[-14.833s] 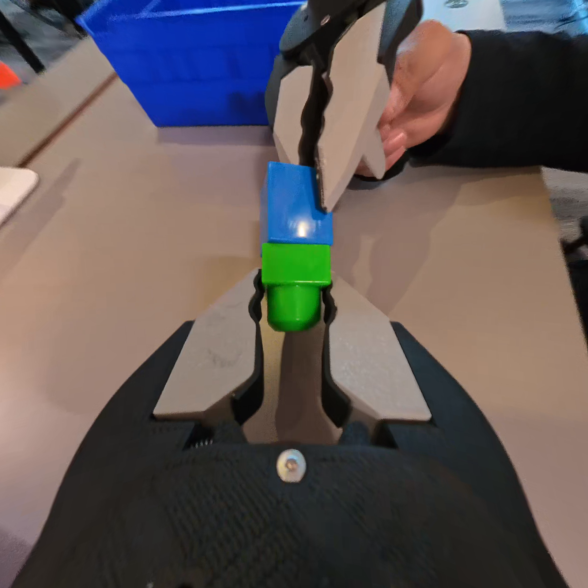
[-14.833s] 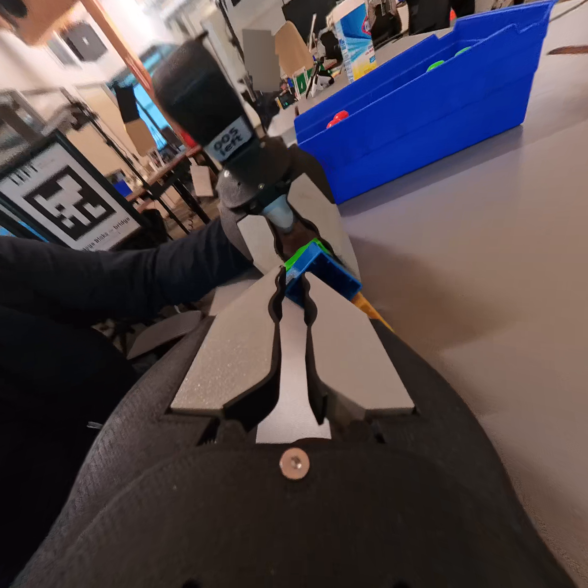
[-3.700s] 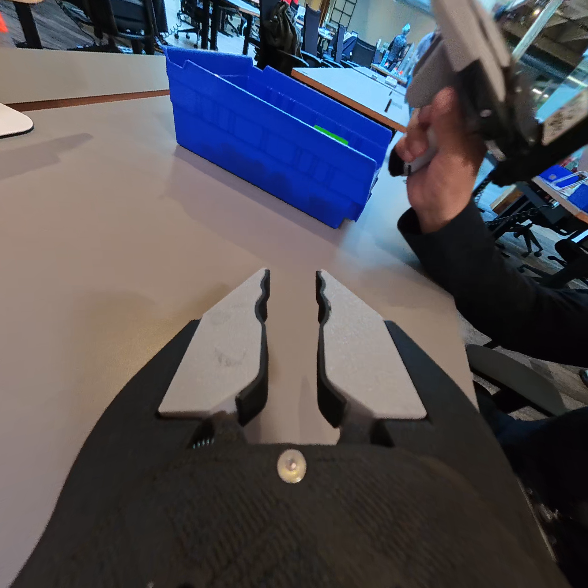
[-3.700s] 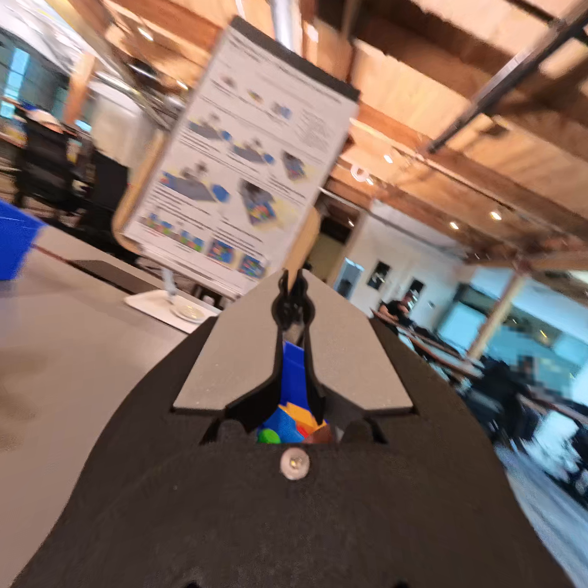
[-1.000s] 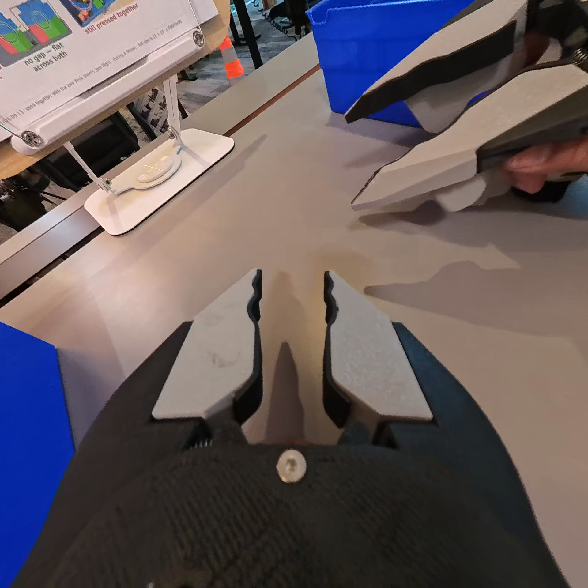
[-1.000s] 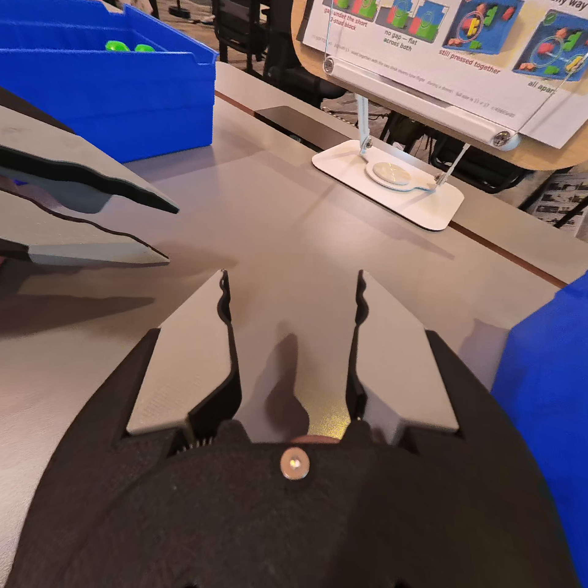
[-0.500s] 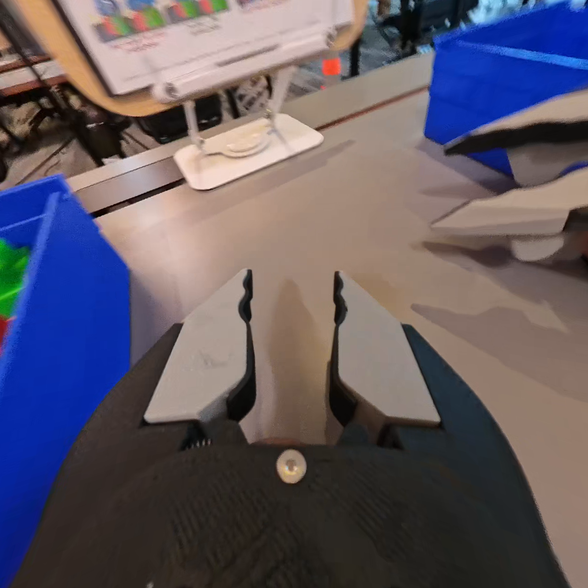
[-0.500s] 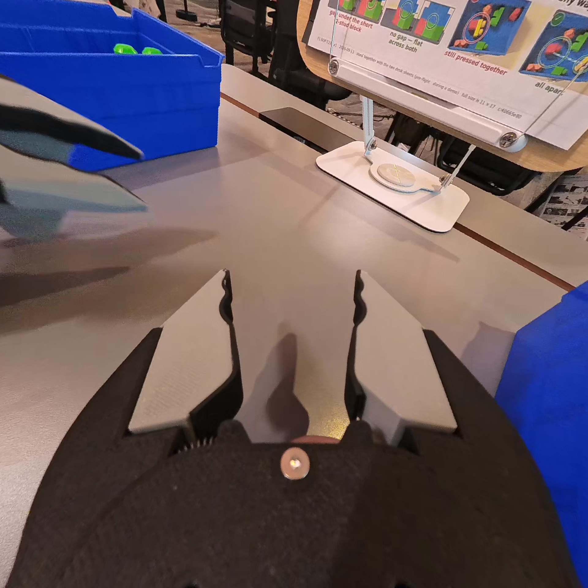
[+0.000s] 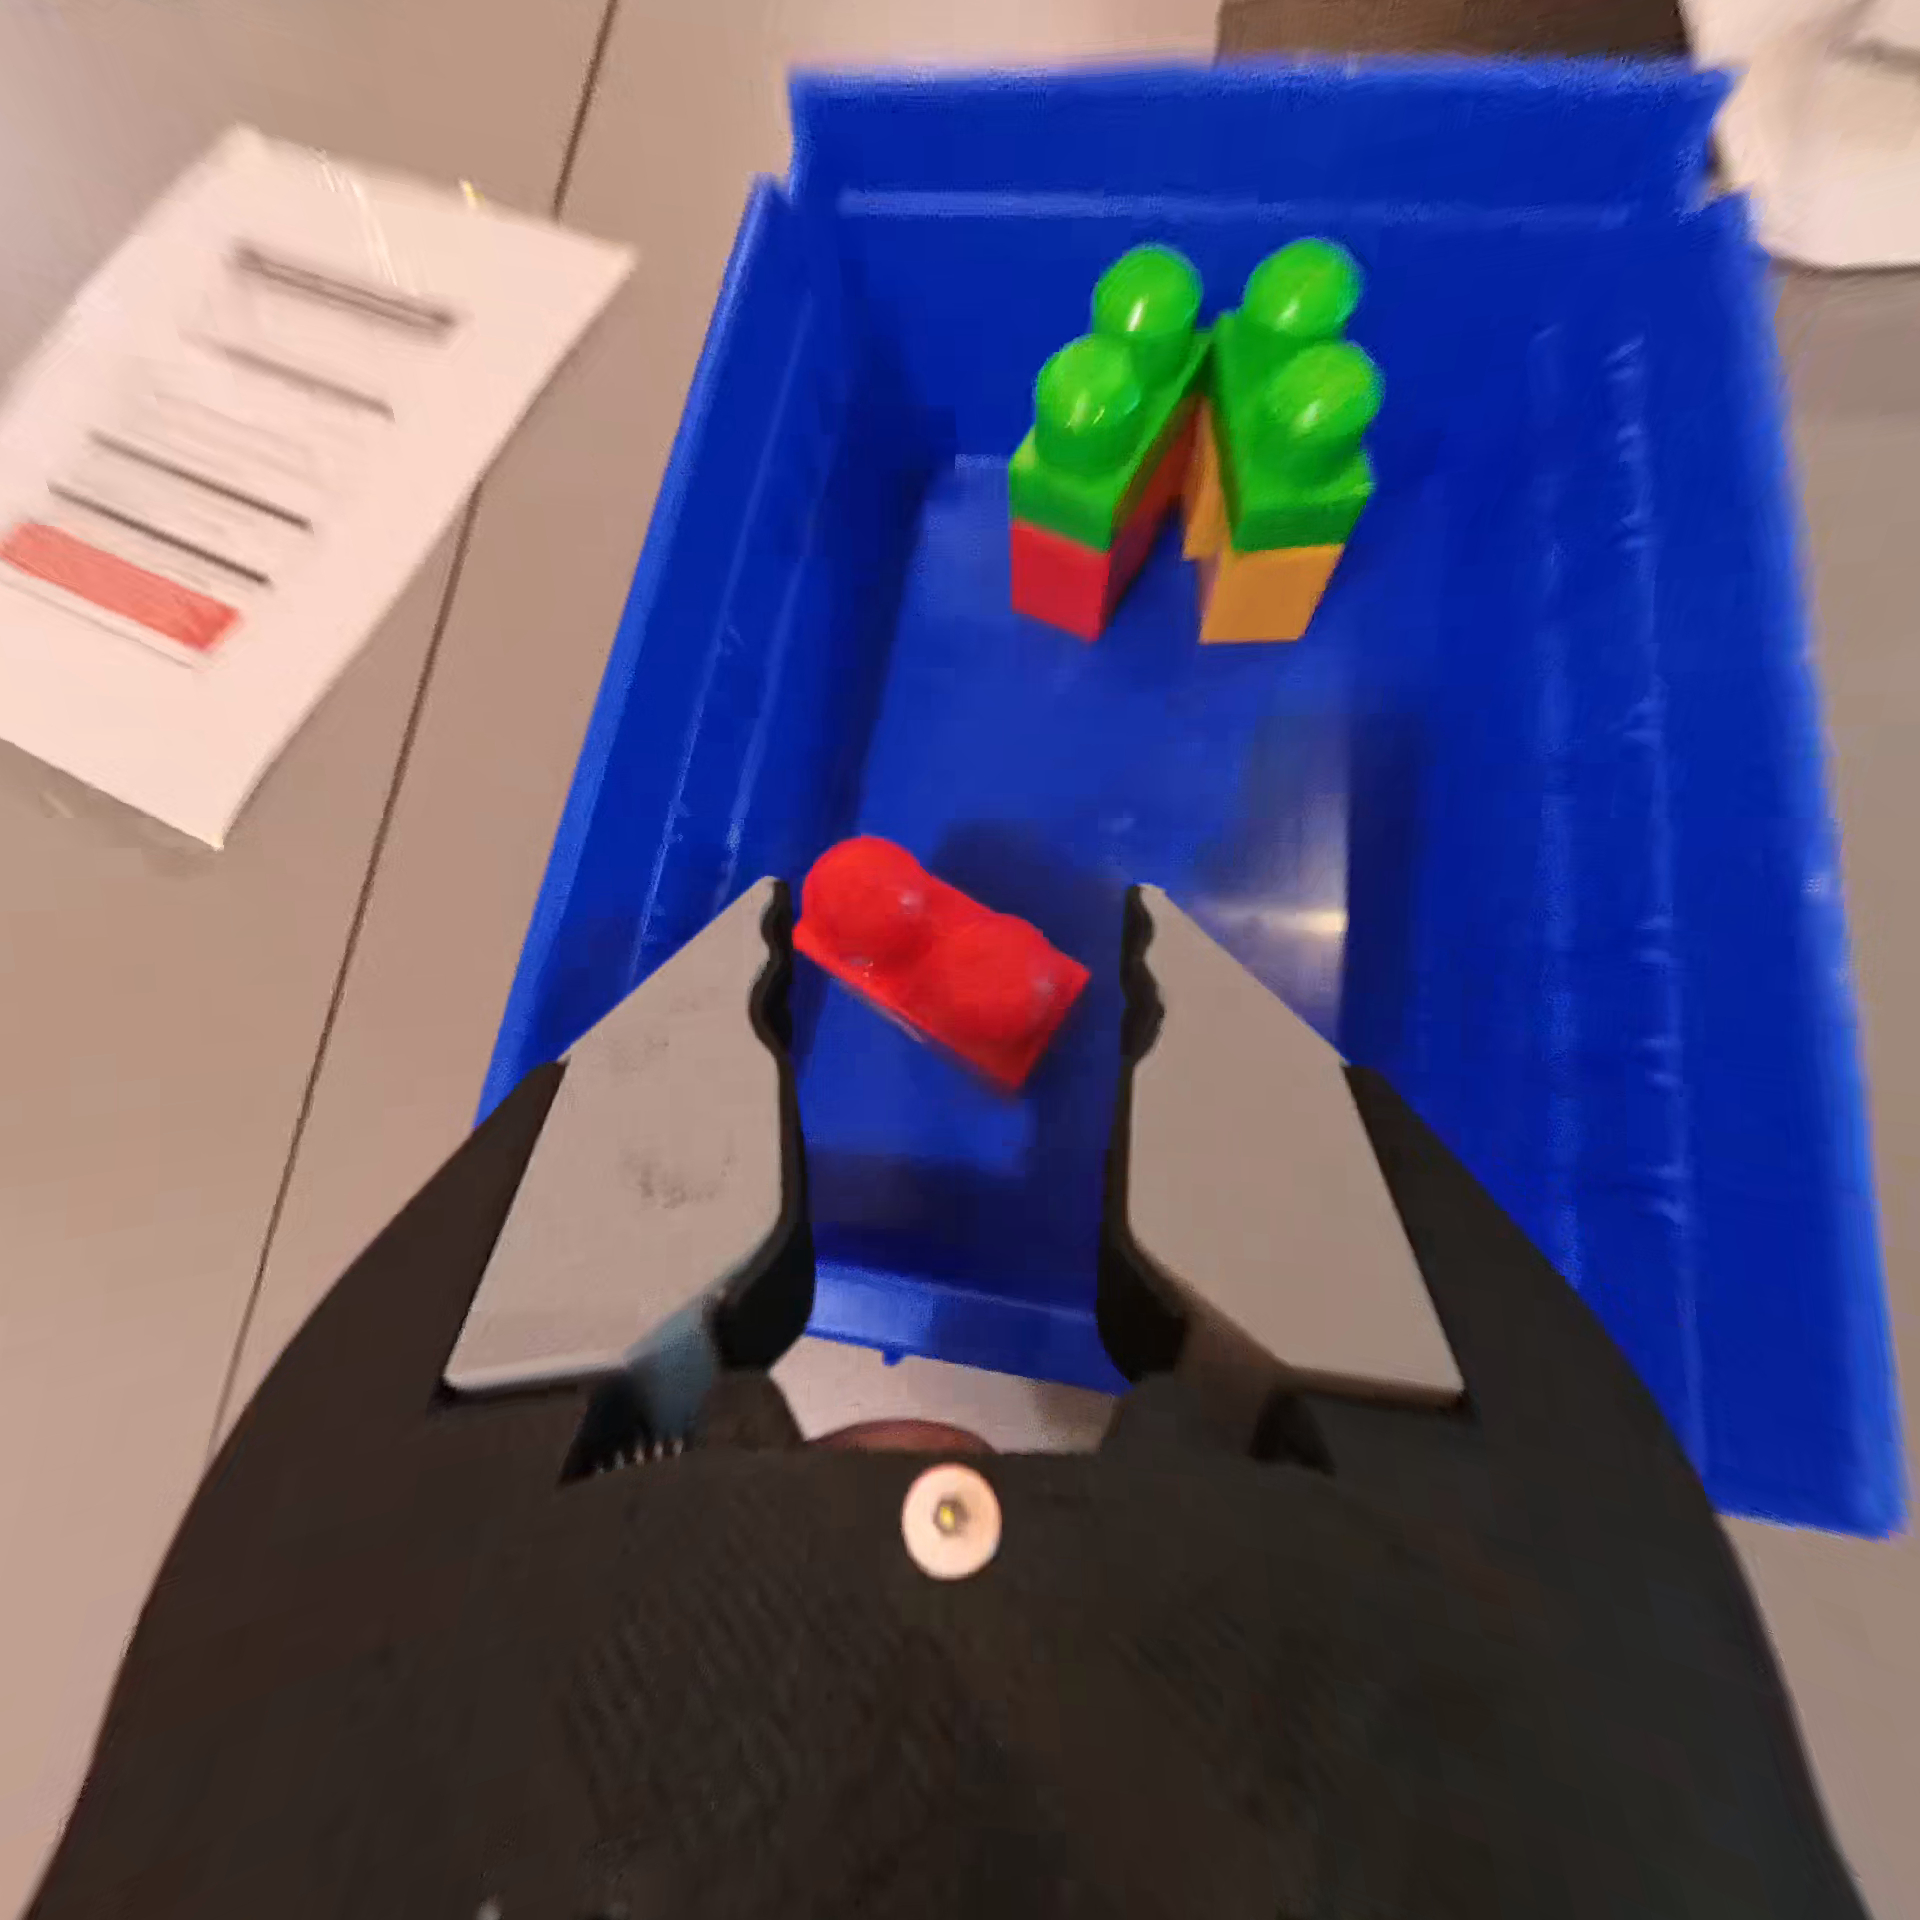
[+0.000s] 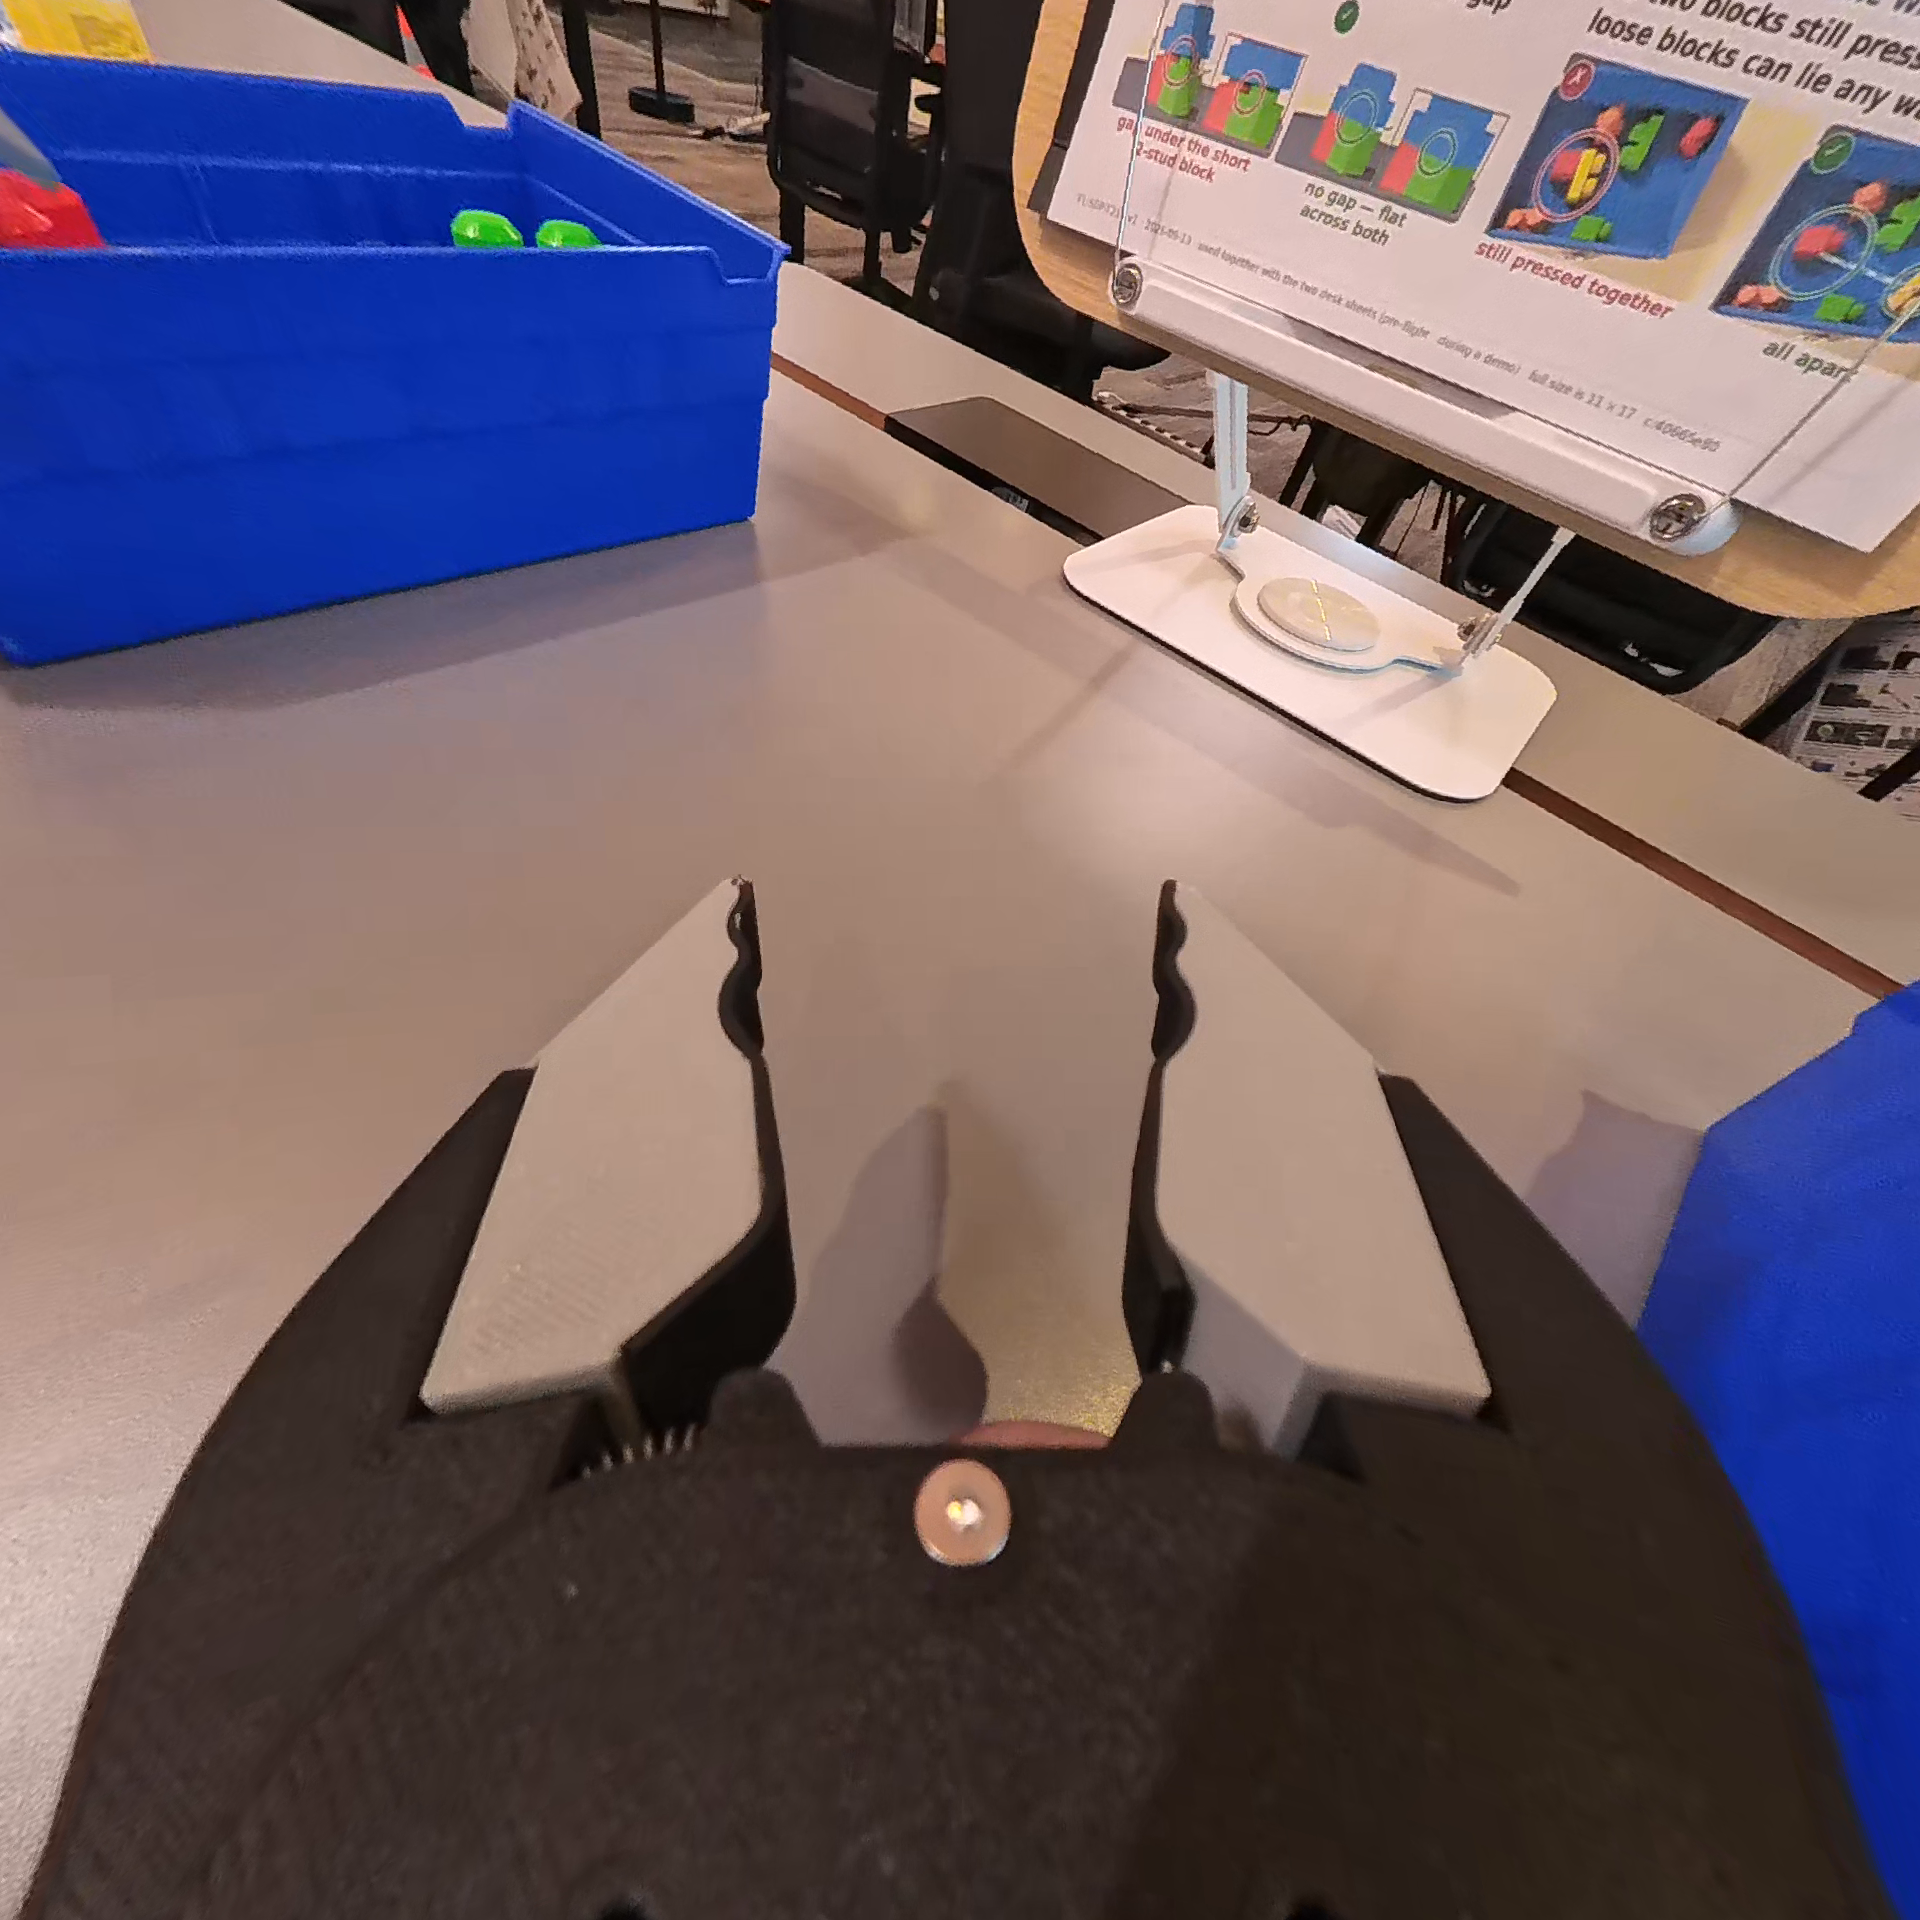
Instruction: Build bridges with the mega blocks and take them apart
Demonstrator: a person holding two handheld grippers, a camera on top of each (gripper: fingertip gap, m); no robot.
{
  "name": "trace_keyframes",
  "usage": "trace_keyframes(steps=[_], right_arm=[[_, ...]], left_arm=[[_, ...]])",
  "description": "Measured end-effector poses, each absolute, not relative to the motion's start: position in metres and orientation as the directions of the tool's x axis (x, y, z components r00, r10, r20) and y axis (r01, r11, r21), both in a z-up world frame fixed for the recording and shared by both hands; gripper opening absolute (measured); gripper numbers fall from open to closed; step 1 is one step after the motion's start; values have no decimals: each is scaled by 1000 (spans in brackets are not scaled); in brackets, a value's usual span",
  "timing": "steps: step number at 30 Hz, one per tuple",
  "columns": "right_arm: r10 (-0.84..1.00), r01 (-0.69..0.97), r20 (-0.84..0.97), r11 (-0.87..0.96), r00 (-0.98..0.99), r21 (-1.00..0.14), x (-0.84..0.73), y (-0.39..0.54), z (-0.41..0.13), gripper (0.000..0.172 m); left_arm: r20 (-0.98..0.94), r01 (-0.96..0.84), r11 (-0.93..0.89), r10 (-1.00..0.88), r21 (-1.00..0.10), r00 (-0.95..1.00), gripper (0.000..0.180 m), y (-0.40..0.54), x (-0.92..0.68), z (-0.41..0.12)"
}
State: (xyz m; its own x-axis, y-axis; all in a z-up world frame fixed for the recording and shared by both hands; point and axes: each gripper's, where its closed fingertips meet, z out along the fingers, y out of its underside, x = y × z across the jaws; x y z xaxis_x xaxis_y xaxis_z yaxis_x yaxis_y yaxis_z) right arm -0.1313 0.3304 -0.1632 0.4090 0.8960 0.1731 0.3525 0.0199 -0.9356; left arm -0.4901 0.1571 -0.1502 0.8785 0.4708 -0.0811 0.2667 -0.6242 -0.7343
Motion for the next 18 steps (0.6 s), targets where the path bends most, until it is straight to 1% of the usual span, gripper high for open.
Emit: trace_keyframes(steps=[2,3,5,8,9,10,13,16,18], right_arm=[[895,354,175,20,410,-935,-131,331,-163,73],[895,353,173,19,410,-935,-131,331,-163,73],[898,350,165,14,407,-937,-131,330,-163,73],[902,346,160,13,400,-938,-132,329,-162,73],[903,346,161,15,399,-938,-132,328,-162,73],[902,348,163,16,399,-937,-132,328,-162,72],[904,339,159,16,397,-940,-132,328,-160,72],[908,334,152,14,391,-942,-133,327,-159,71],[913,336,147,11,381,-942,-134,325,-160,71]], left_arm=[[-59,311,-646,485,-697,873,64,157,-497,-164],[-77,316,-654,499,-688,863,68,157,-502,-167],[-89,338,-672,515,-659,852,69,159,-508,-177],[-87,369,-733,501,-571,861,70,159,-506,-205],[-103,358,-759,483,-544,869,66,157,-506,-213],[-118,343,-783,462,-519,879,43,155,-505,-220],[-118,324,-768,456,-553,882,39,156,-509,-219],[-124,277,-734,440,-620,889,39,158,-513,-204],[-70,232,-665,395,-710,916,39,170,-501,-178]])
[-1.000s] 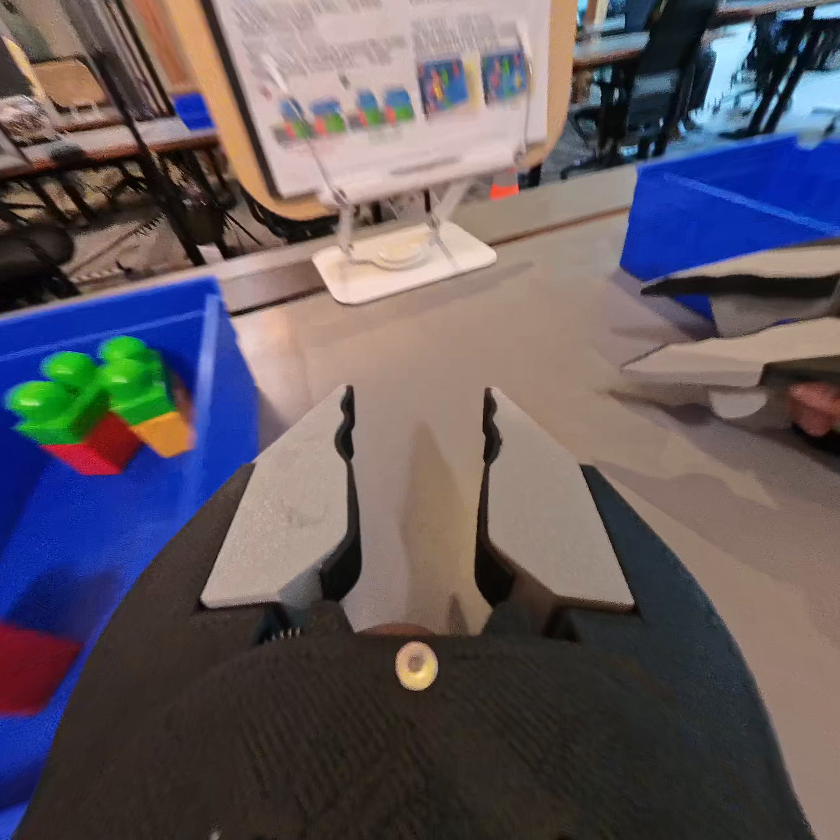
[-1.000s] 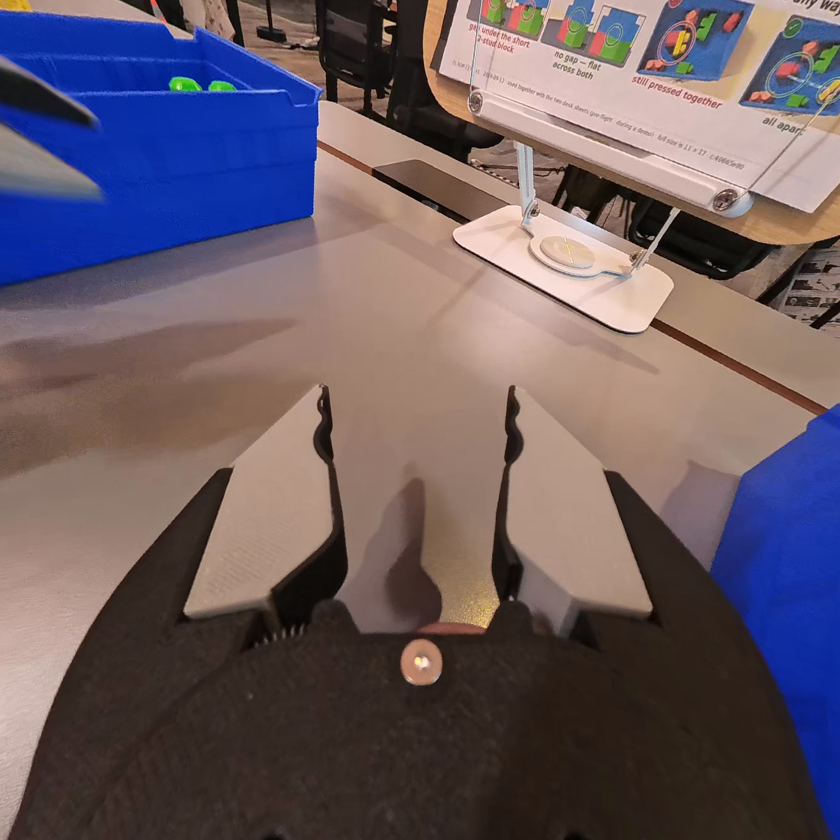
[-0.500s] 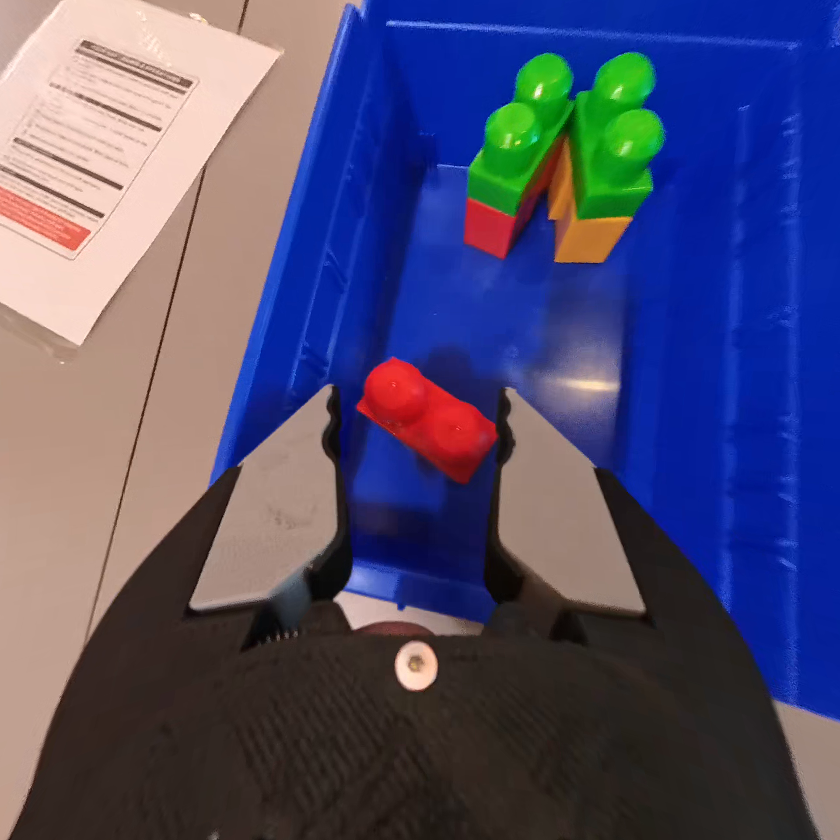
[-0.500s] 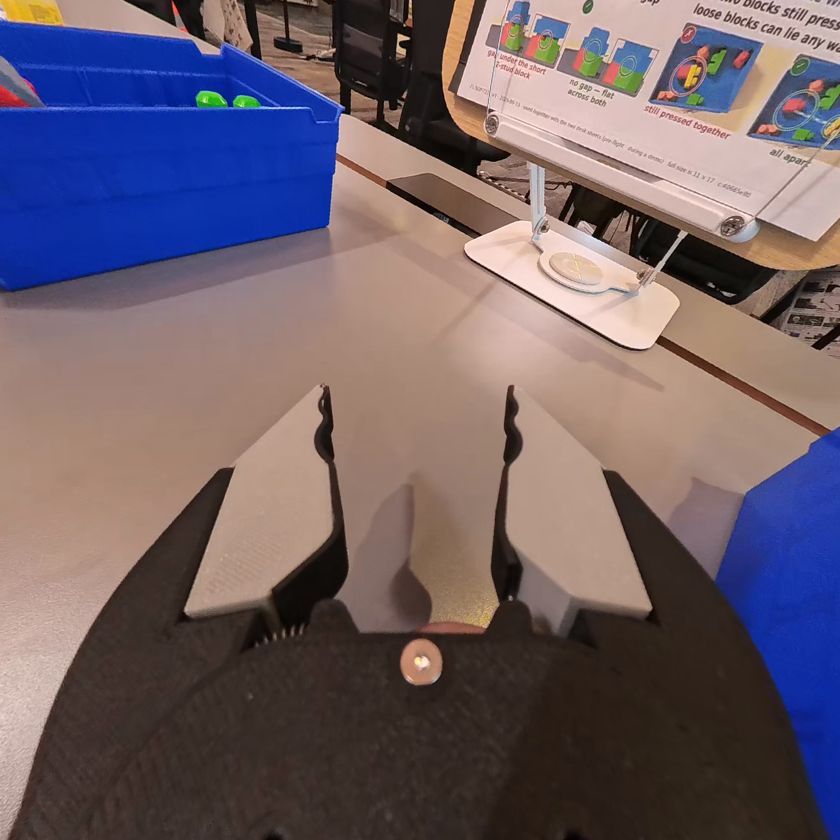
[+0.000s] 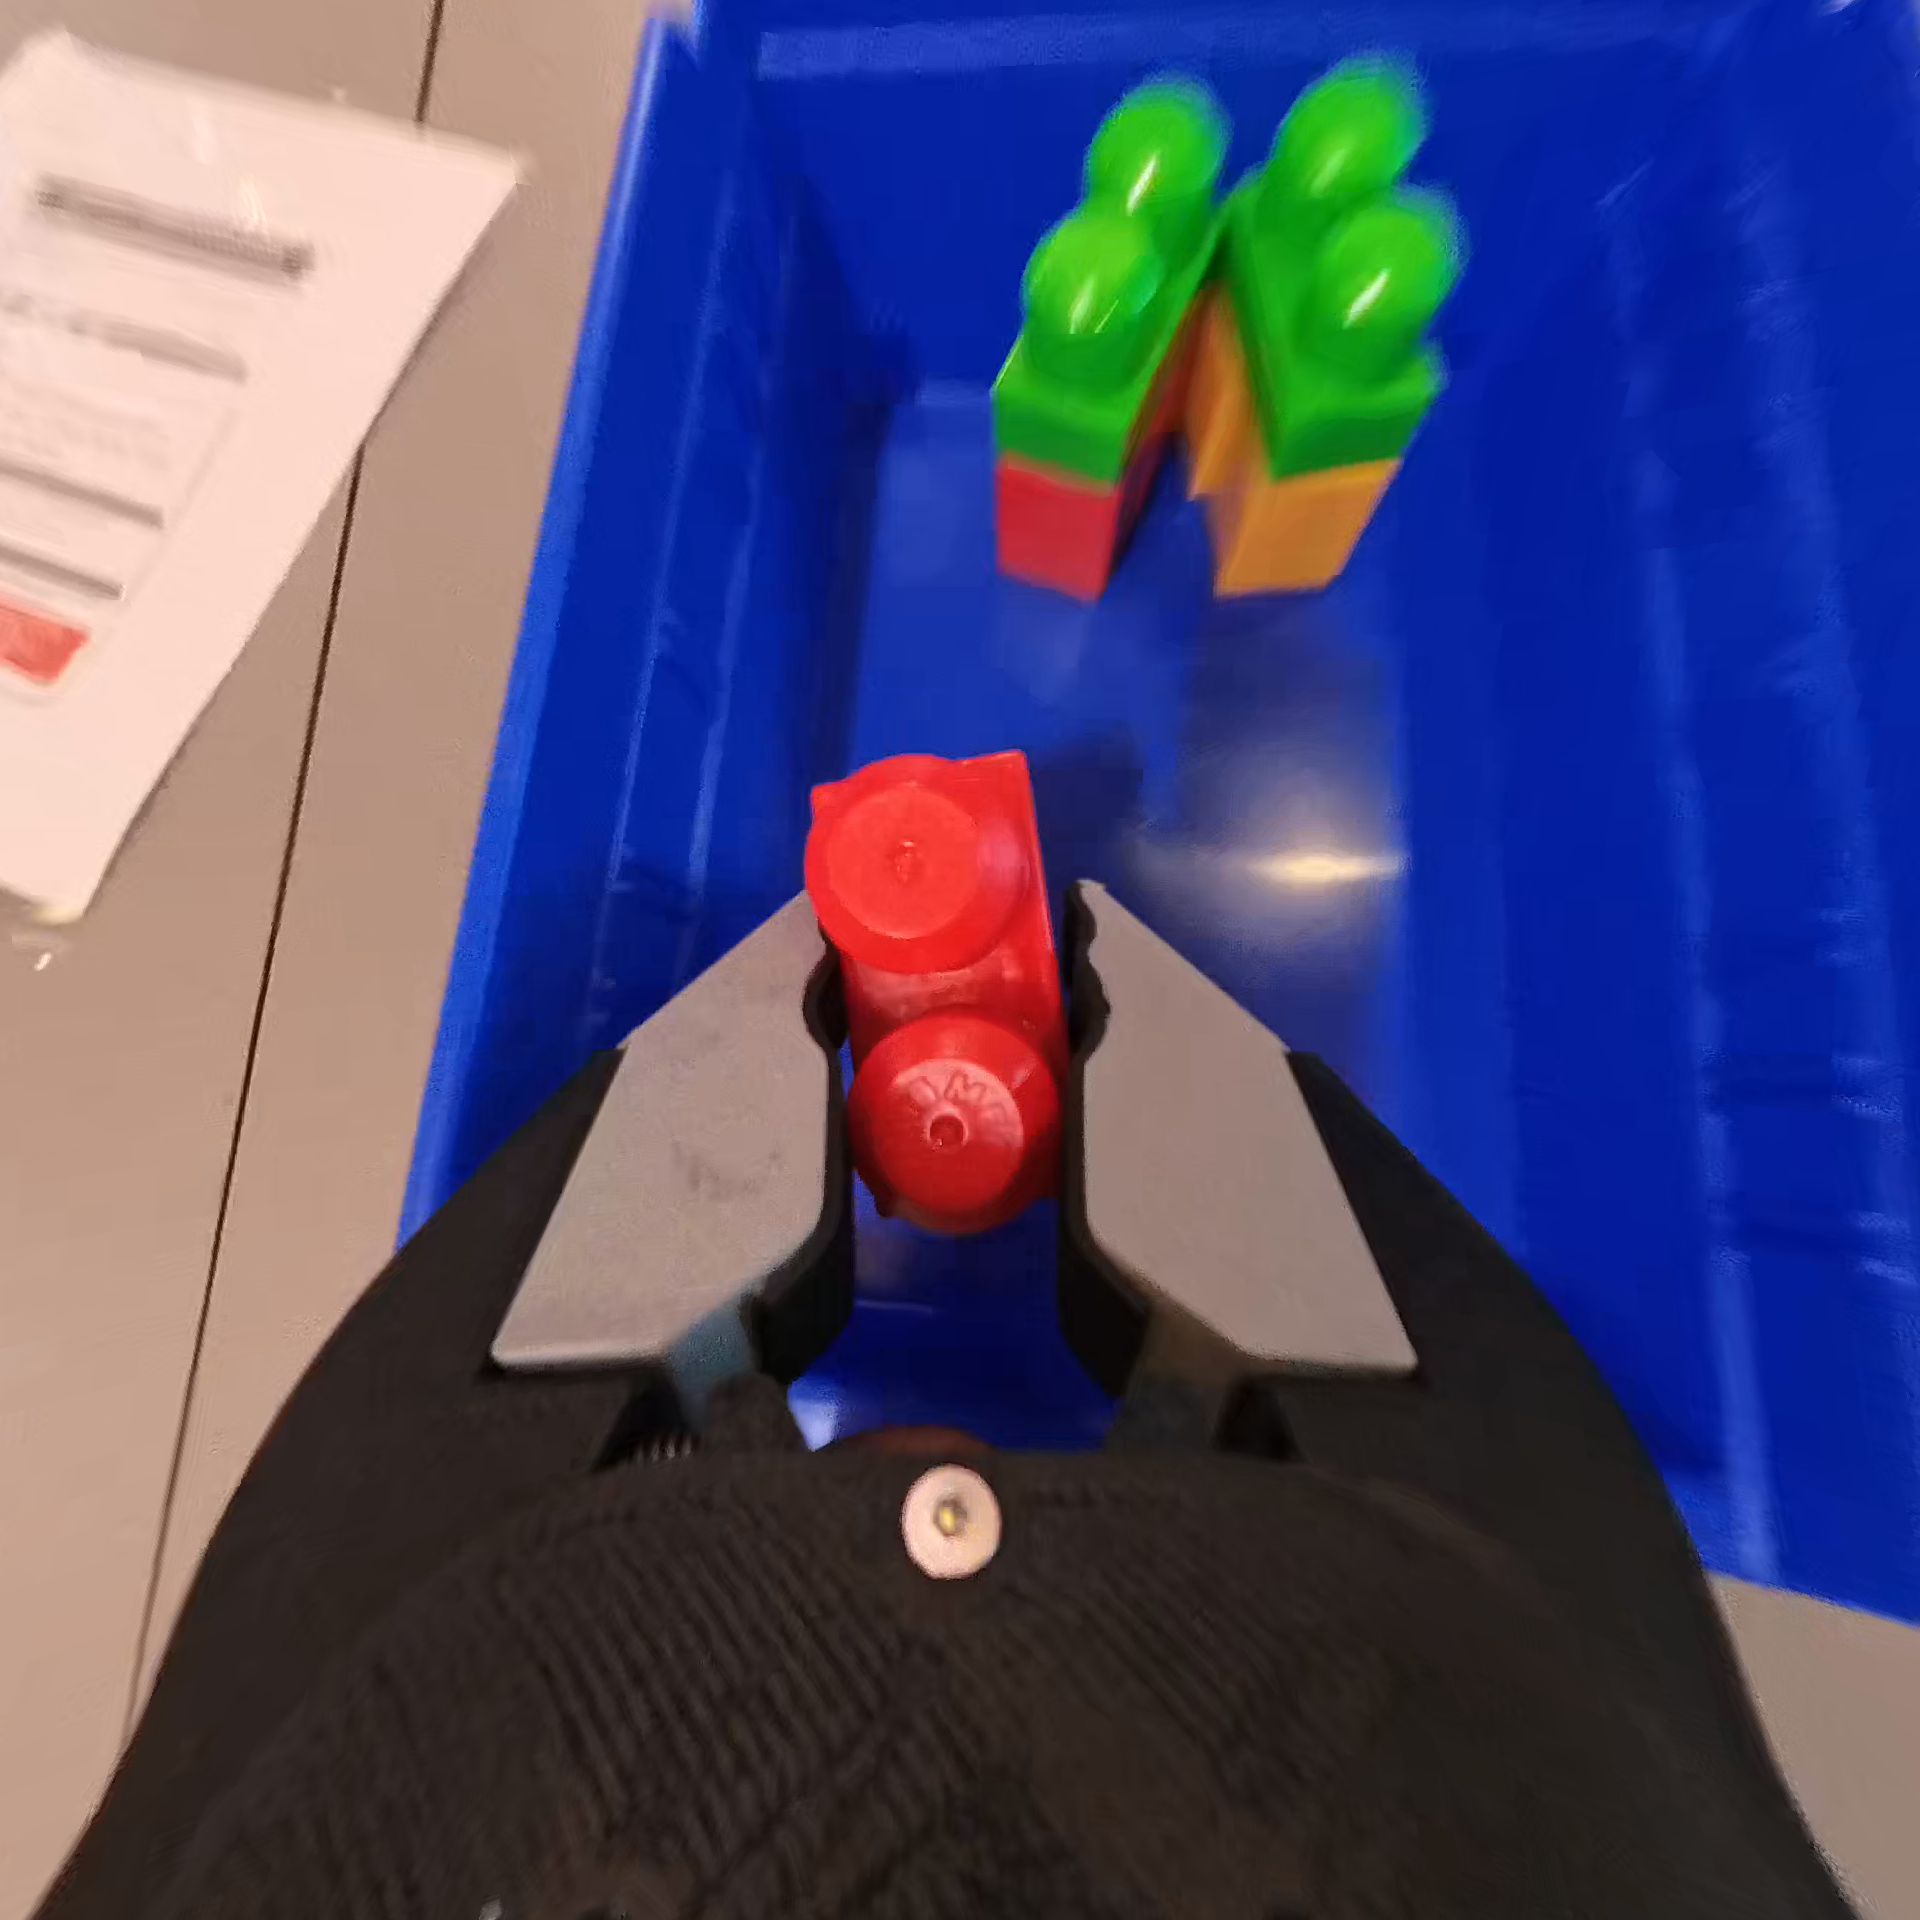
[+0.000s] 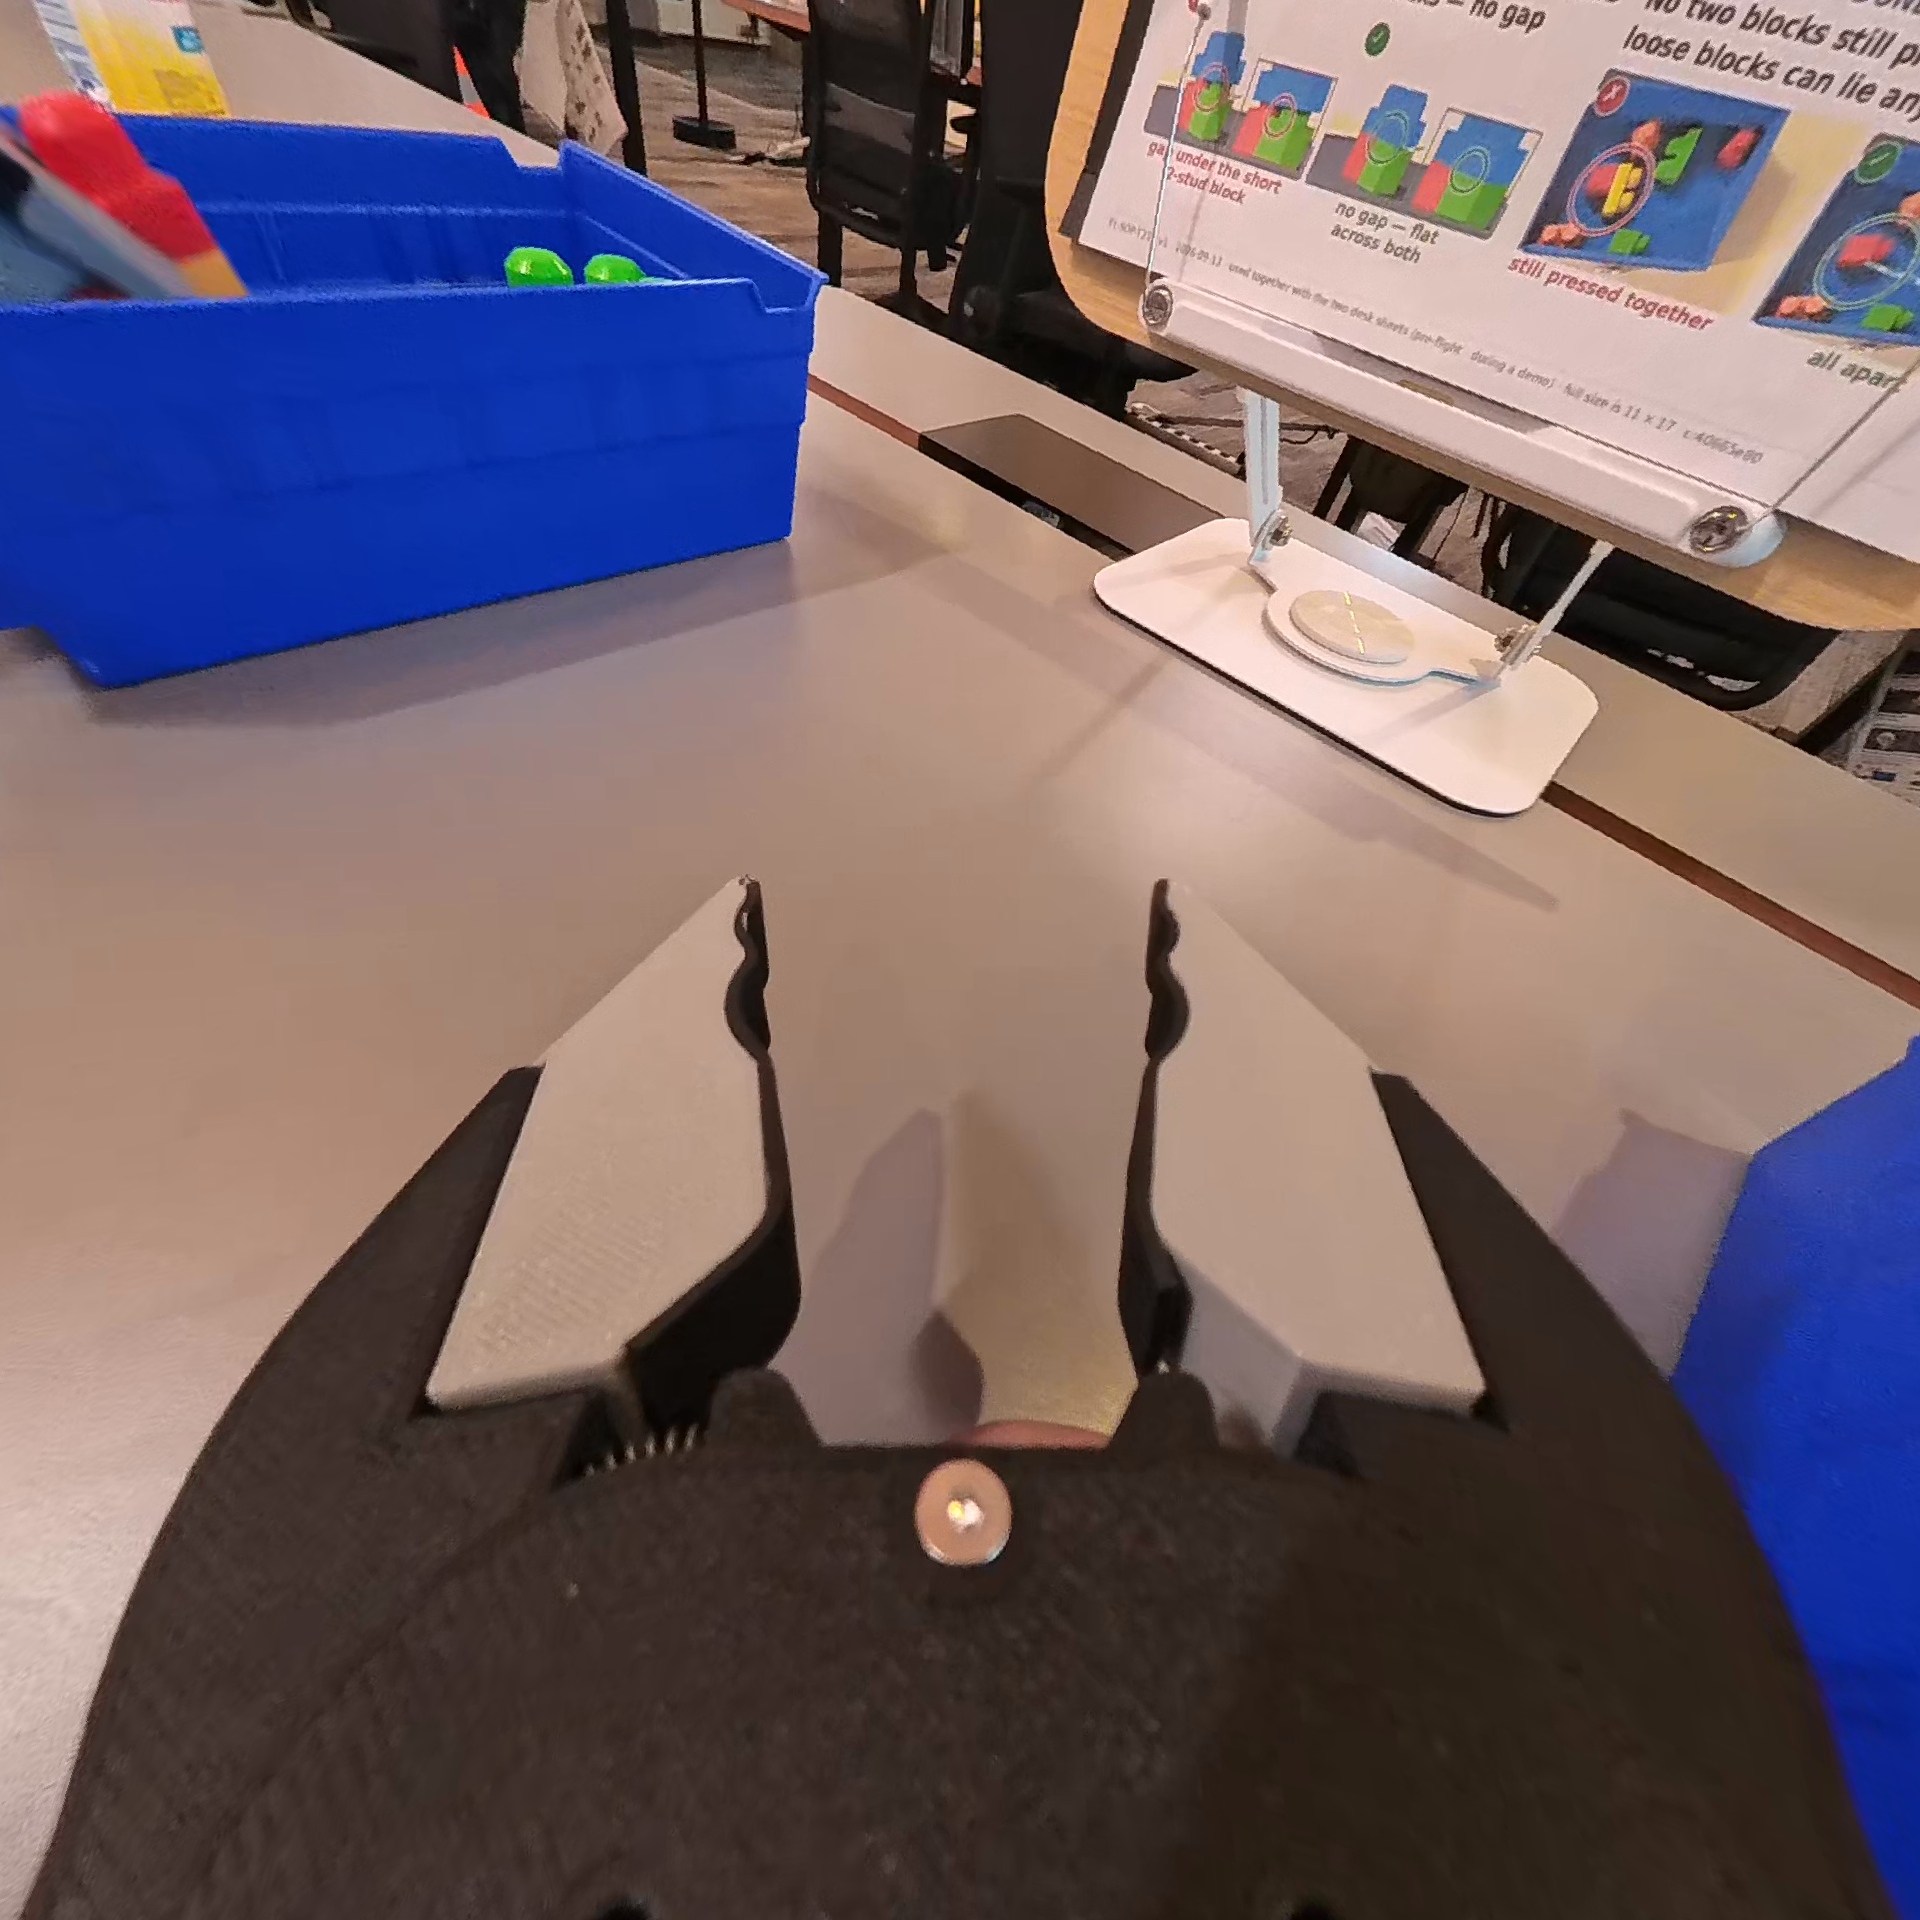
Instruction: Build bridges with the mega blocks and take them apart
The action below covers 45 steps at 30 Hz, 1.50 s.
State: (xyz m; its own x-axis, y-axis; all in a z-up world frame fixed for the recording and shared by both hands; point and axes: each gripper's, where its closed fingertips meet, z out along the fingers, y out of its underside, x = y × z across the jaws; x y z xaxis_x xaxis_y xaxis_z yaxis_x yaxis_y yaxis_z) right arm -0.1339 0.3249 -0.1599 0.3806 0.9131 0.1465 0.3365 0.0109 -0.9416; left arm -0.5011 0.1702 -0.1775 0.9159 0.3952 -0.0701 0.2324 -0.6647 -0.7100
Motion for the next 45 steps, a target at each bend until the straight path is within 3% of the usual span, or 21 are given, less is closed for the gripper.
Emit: trace_keyframes(steps=[2,5,7,9,12,15,19,22,24,32,35,43,45], right_arm=[[934,322,108,-7,340,-947,-138,318,-160,70],[969,242,-2,-64,248,-968,-143,302,-150,71],[988,142,-96,-113,117,-983,-146,283,-132,66],[976,41,-207,-204,-64,-978,-144,260,-111,60],[893,-7,-355,-371,-277,-929,-137,240,-92,68],[846,37,-408,-422,-345,-906,-136,230,-93,77],[840,47,-394,-407,-373,-912,-137,223,-95,76],[835,-4,-351,-389,-424,-921,-131,217,-84,50],[816,-18,-346,-399,-463,-917,-128,211,-78,43],[788,-1,-356,-412,-503,-911,-129,202,-77,55],[804,-27,-330,-394,-494,-919,-127,203,-74,45],[791,-9,-345,-405,-505,-914,-129,201,-78,51],[793,-12,-336,-396,-508,-918,-129,199,-78,45]], left_arm=[[0,187,-581,306,-792,952,39,184,-476,-143],[121,80,-401,-77,-912,990,39,209,-386,-83],[63,-41,-296,-332,-954,941,39,210,-318,-60],[-4,-156,-239,-536,-958,844,39,205,-254,-61],[-31,-197,-149,-718,-969,695,38,202,-179,-73],[-29,-139,-78,-769,-987,638,38,212,-144,-79],[20,-7,-29,-828,-1000,560,39,215,-125,-78],[56,54,-32,-860,-998,507,38,211,-122,-81],[68,58,-46,-877,-997,475,38,208,-118,-86],[62,79,-27,-875,-996,480,38,206,-110,-86],[67,102,-21,-873,-995,482,38,204,-110,-84],[47,122,19,-857,-992,514,38,203,-110,-78],[52,122,13,-856,-992,515,38,204,-111,-80]])
